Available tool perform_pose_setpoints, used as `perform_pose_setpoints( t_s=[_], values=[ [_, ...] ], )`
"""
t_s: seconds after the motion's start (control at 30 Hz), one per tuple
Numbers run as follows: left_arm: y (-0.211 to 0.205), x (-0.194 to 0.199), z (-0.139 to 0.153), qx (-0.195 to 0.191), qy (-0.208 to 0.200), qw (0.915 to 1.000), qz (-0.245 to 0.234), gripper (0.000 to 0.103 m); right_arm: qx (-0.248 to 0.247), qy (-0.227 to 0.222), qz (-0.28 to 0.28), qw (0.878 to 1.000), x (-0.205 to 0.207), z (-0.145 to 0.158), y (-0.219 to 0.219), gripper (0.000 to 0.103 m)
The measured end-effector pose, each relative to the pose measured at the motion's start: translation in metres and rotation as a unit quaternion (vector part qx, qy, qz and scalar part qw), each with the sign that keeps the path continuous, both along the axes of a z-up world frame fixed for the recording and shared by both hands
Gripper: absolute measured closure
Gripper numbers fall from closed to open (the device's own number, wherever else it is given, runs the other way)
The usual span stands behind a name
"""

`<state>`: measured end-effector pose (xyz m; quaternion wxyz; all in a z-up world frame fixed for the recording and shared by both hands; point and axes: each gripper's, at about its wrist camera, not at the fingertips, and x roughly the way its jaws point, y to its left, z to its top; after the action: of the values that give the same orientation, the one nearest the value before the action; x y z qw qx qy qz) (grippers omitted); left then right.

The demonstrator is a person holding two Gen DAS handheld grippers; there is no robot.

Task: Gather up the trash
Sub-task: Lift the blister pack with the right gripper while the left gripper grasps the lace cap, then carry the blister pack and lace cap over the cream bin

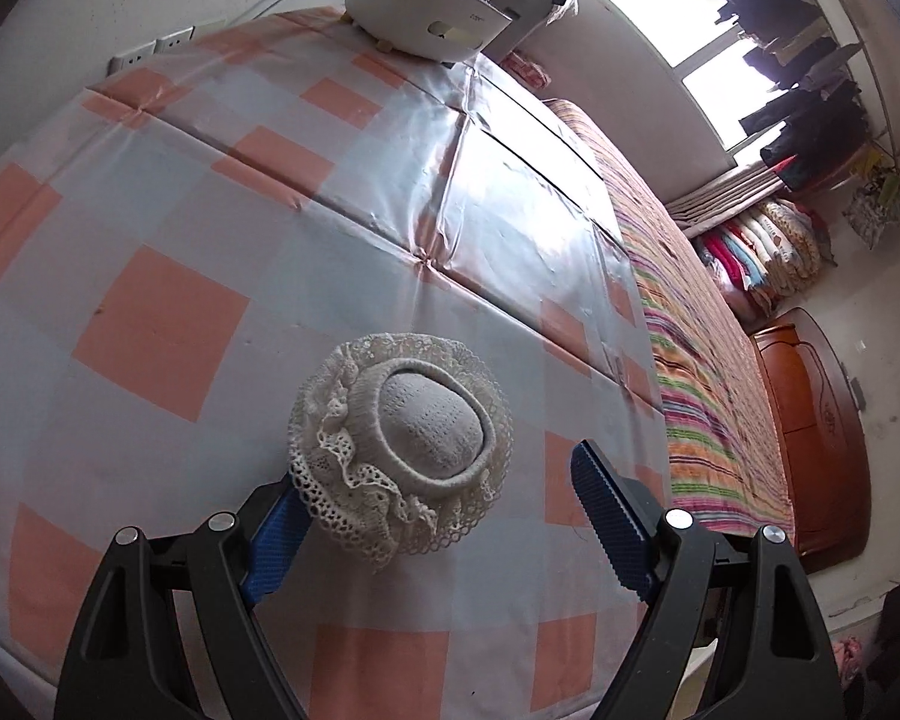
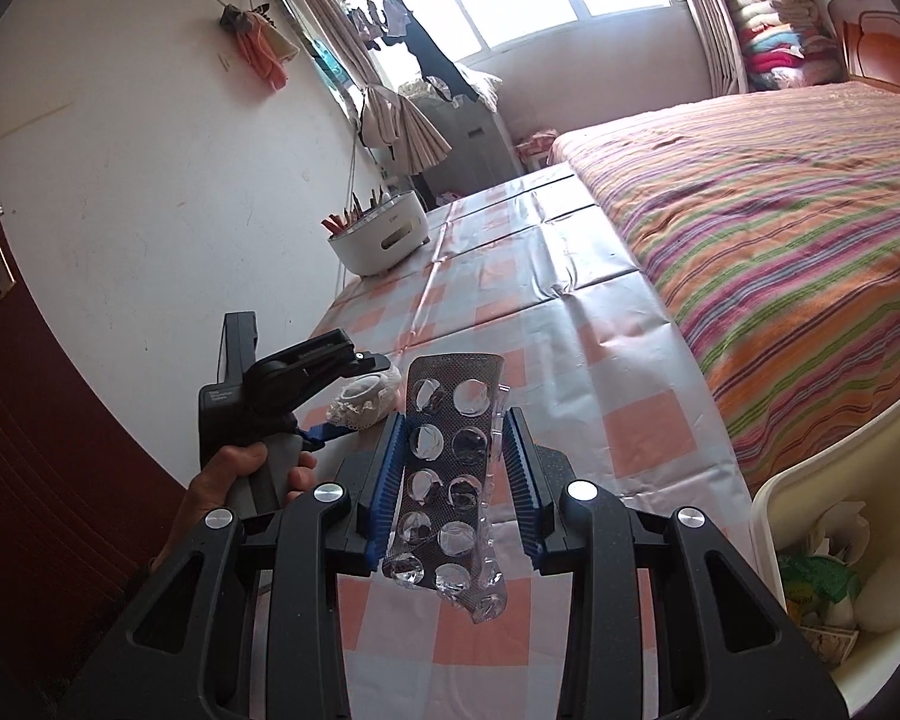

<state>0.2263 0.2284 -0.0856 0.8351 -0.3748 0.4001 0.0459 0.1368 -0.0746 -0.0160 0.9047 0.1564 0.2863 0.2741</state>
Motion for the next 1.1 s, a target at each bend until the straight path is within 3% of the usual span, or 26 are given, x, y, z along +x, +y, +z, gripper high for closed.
perform_pose_setpoints(
  t_s=[0.23, 0.4, 0.6, 0.63, 0.7, 0.73, 0.83, 1.1],
  values=[
    [-0.006, 0.01, 0.0, 0.025, 0.004, 0.9995, -0.019, 0.023, 0.003, 0.004, 0.001, 1.0, 0.0, -0.003, 0.001, 0.071],
    [0.009, 0.007, -0.001, -0.005, 0.002, 1.0, -0.001, 0.023, 0.003, 0.005, 0.001, 1.0, -0.002, -0.001, 0.002, 0.071],
    [0.004, 0.012, 0.001, 0.029, 0.018, 0.9994, -0.006, 0.023, 0.001, 0.005, 0.001, 1.0, 0.0, -0.002, 0.002, 0.07],
    [0.002, 0.013, 0.001, 0.037, 0.02, 0.9991, -0.008, 0.025, 0.002, 0.004, 0.001, 1.0, 0.0, -0.001, 0.002, 0.07],
    [-0.004, 0.019, 0.001, 0.067, 0.033, 0.997, -0.024, 0.047, 0.002, 0.004, 0.002, 1.0, -0.001, -0.001, 0.002, 0.07],
    [-0.006, 0.02, 0.002, 0.081, 0.037, 0.9958, -0.023, 0.048, 0.002, 0.003, 0.002, 1.0, -0.001, -0.001, 0.002, 0.07],
    [-0.008, 0.021, 0.001, 0.068, 0.026, 0.9966, -0.038, 0.05, 0.003, 0.001, 0.001, 1.0, -0.001, -0.001, 0.001, 0.07],
    [-0.026, 0.004, 0.02, 0.108, -0.011, 0.9927, -0.051, 0.054, 0.005, -0.009, -0.014, 1.0, -0.002, 0.003, -0.011, 0.07]
  ],
)
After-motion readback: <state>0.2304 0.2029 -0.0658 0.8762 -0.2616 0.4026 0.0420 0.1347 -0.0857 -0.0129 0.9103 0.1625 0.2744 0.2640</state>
